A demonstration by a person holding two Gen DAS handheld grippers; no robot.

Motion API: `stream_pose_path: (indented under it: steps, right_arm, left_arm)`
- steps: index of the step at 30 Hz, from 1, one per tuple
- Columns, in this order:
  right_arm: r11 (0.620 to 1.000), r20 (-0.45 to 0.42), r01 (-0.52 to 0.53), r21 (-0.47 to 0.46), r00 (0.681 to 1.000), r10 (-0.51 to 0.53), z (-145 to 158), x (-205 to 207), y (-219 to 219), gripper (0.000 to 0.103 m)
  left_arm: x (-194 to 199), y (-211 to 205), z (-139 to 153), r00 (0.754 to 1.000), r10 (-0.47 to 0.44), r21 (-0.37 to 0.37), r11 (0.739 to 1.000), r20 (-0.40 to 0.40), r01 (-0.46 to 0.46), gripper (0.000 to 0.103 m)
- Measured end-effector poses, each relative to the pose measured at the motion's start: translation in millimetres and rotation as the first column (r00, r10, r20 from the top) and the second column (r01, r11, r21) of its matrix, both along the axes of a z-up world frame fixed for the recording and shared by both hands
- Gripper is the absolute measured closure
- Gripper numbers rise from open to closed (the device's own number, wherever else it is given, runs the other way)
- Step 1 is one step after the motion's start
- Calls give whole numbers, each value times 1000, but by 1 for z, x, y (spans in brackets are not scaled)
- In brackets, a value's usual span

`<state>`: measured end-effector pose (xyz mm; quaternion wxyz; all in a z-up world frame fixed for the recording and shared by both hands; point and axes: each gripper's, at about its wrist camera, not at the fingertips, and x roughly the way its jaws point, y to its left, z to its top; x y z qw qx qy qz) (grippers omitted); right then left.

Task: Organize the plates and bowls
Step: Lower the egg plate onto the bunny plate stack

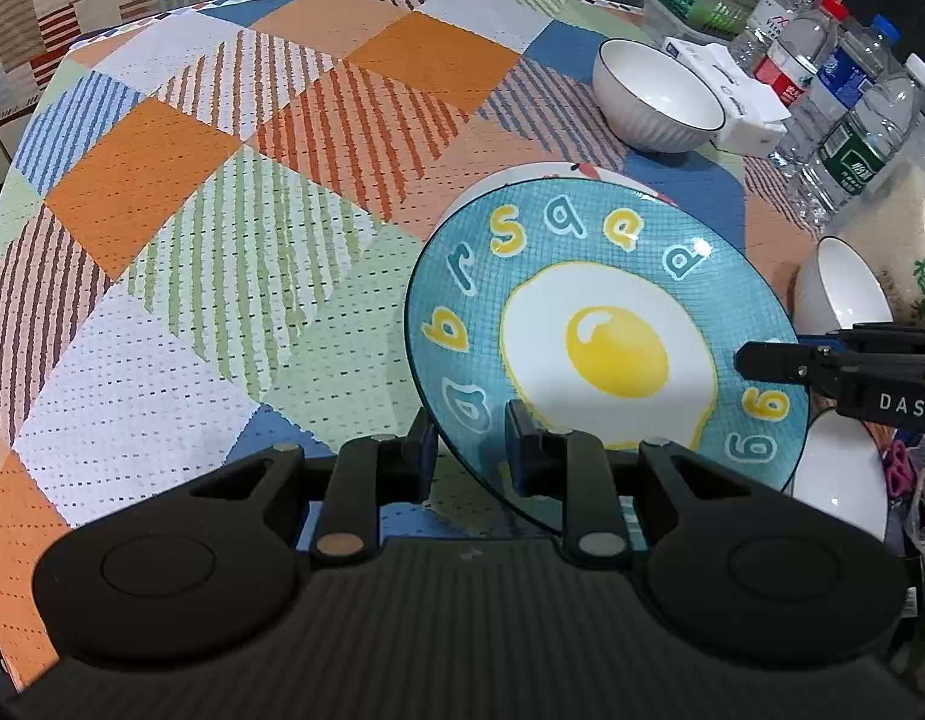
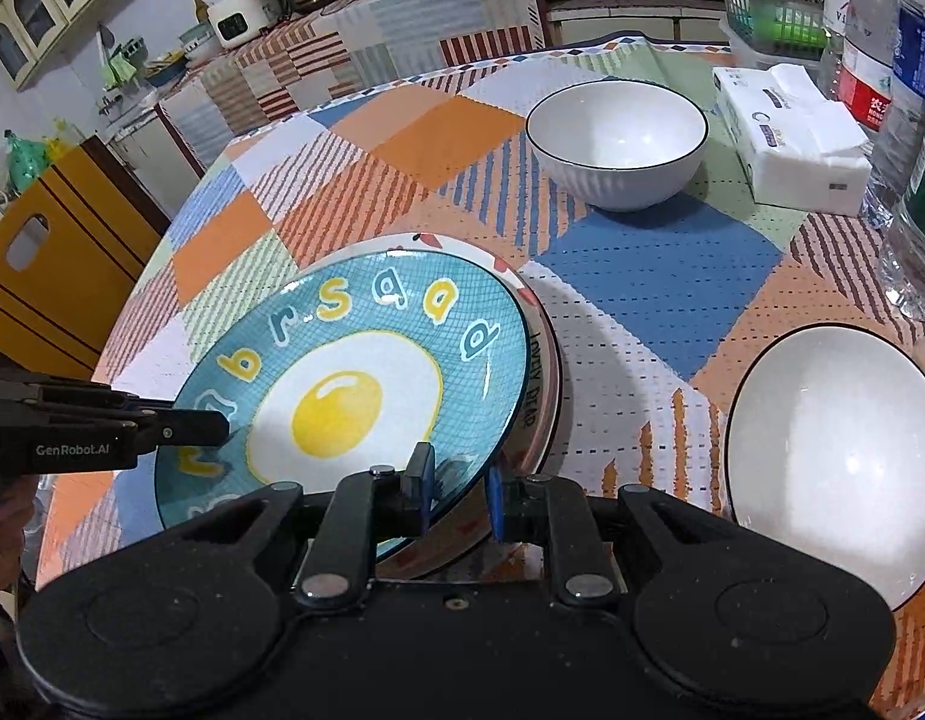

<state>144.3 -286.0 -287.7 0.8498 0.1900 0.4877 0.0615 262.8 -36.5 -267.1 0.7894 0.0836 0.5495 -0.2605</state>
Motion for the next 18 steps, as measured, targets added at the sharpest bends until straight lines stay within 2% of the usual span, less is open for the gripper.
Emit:
stream_pose_path:
  steps: [5, 9, 13, 15, 18]
  right_arm:
    - [998, -22, 32, -62, 999, -34, 3, 4, 10, 78]
    - [982, -44, 24, -186, 999, -32, 9, 10, 27, 71]
    - [946, -29, 10, -323, 999, -20, 8, 12, 41, 70]
    - [946, -59, 22, -323, 997, -43, -1, 17, 37, 73]
    - [934, -43, 15, -356, 999, -32, -1, 17, 38, 74]
  left_arm:
    - [0, 1, -2, 1000, 1, -17, 1000, -6, -1, 81]
    - [-2, -1, -3, 1000, -8, -13, 1000, 6, 8, 80]
    - [-8, -4, -6, 999, -10, 7, 1000, 49, 10, 78]
    - [-10, -6, -6, 998, -19, 20, 1000, 64, 18, 78]
    - [-9, -6, -5, 998, -15, 26, 1000, 68, 13, 80]
